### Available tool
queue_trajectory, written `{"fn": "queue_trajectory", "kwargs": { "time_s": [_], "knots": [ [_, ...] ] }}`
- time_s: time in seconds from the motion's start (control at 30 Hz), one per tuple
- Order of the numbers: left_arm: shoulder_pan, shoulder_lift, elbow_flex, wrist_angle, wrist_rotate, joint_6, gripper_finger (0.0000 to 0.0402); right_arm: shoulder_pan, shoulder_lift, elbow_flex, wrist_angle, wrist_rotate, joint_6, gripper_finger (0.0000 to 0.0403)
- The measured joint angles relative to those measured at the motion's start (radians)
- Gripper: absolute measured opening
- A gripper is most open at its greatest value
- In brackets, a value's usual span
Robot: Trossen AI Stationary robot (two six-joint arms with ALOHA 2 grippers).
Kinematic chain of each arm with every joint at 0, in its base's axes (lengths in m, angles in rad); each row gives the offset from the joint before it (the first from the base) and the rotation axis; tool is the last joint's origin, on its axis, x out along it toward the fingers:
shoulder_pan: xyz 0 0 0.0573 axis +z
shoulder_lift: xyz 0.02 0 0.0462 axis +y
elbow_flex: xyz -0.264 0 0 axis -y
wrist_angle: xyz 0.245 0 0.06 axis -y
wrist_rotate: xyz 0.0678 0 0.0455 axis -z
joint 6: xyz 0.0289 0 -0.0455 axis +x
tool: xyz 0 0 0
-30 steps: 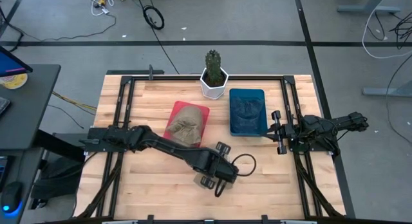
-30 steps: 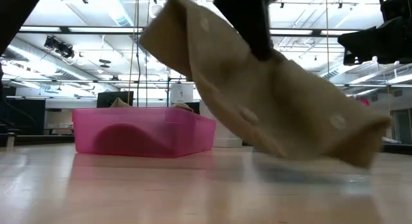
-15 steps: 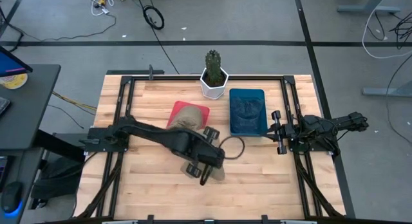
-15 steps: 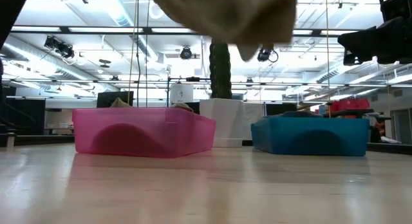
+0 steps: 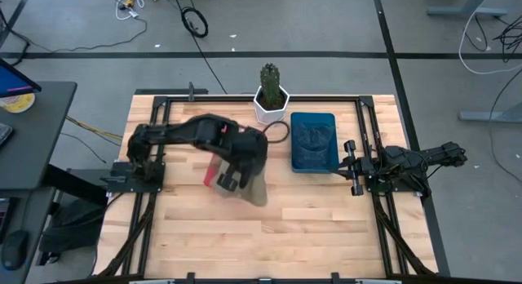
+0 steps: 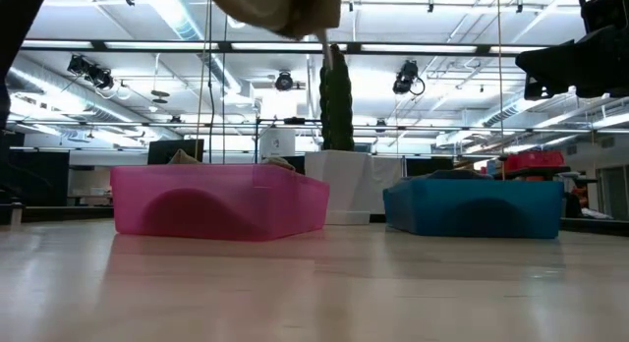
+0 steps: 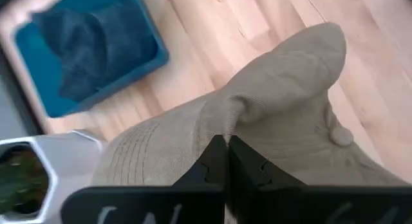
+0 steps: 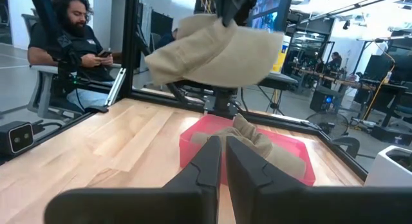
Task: Pick & Place hat
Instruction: Put the brown cap into the red bin
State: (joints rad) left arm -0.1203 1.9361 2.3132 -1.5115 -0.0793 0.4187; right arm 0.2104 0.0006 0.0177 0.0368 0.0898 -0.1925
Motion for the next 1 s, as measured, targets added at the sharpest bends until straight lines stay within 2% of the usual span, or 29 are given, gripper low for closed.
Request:
{"fn": "queue_trajectory", "kwargs": {
  "time_s": [0.2, 0.33, 0.5, 0.7, 1.0],
  "knots": [
    [0.092, -0.006, -0.099, -0.004, 0.060, 0.045, 0.0003, 0.000, 0.000, 0.000, 0.000, 0.000, 0.000, 0.0025],
    [0.153, -0.050, -0.205, 0.067, 0.136, 0.081, 0.0003, 0.000, 0.000, 0.000, 0.000, 0.000, 0.000, 0.0025],
    [0.225, -0.146, -0.409, 0.214, 0.227, 0.143, 0.0003, 0.000, 0.000, 0.000, 0.000, 0.001, 0.000, 0.0025],
    [0.309, -0.256, -0.676, 0.424, 0.285, 0.173, 0.0003, 0.000, 0.000, 0.000, 0.000, 0.000, 0.000, 0.0025],
    [0.446, -0.296, -0.971, 0.636, 0.343, 0.221, 0.0003, 0.000, 0.000, 0.000, 0.000, 0.000, 0.000, 0.0025]
  ]
}}
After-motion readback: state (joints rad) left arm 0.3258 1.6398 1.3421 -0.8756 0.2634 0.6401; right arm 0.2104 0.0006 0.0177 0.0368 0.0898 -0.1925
